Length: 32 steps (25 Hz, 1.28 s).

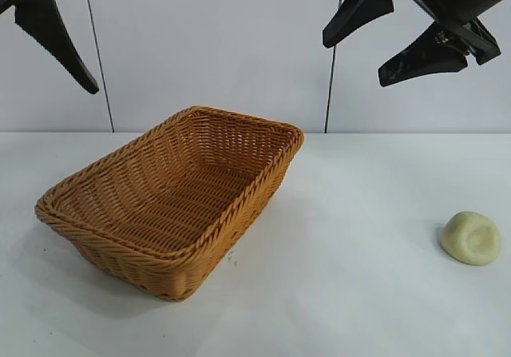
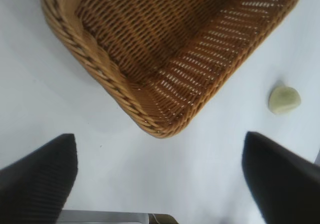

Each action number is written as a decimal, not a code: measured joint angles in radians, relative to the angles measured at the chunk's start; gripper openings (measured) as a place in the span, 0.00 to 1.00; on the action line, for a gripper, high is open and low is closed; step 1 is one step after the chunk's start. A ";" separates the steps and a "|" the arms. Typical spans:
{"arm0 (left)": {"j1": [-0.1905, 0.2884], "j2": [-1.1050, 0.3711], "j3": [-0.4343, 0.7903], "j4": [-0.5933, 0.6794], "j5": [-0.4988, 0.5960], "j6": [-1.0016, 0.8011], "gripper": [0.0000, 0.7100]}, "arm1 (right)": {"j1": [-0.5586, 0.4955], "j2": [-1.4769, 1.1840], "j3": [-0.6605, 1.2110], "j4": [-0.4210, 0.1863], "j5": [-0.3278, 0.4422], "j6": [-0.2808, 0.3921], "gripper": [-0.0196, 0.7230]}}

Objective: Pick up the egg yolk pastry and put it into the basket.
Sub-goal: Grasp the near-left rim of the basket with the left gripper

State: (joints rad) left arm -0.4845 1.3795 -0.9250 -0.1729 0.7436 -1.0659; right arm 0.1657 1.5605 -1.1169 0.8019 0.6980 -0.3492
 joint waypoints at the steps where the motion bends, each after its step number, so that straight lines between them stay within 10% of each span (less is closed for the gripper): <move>1: -0.002 0.025 0.000 0.013 -0.016 -0.039 0.91 | 0.000 0.000 0.000 0.000 0.000 0.000 0.78; 27: -0.003 0.475 -0.046 0.112 -0.218 -0.340 0.90 | 0.000 0.000 0.000 0.000 0.002 0.002 0.78; 32: -0.003 0.475 -0.048 0.112 -0.220 -0.340 0.72 | 0.000 0.000 0.000 0.000 0.003 0.002 0.78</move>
State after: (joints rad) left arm -0.4876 1.8544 -0.9731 -0.0612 0.5234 -1.4057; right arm 0.1657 1.5605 -1.1169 0.8019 0.7009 -0.3468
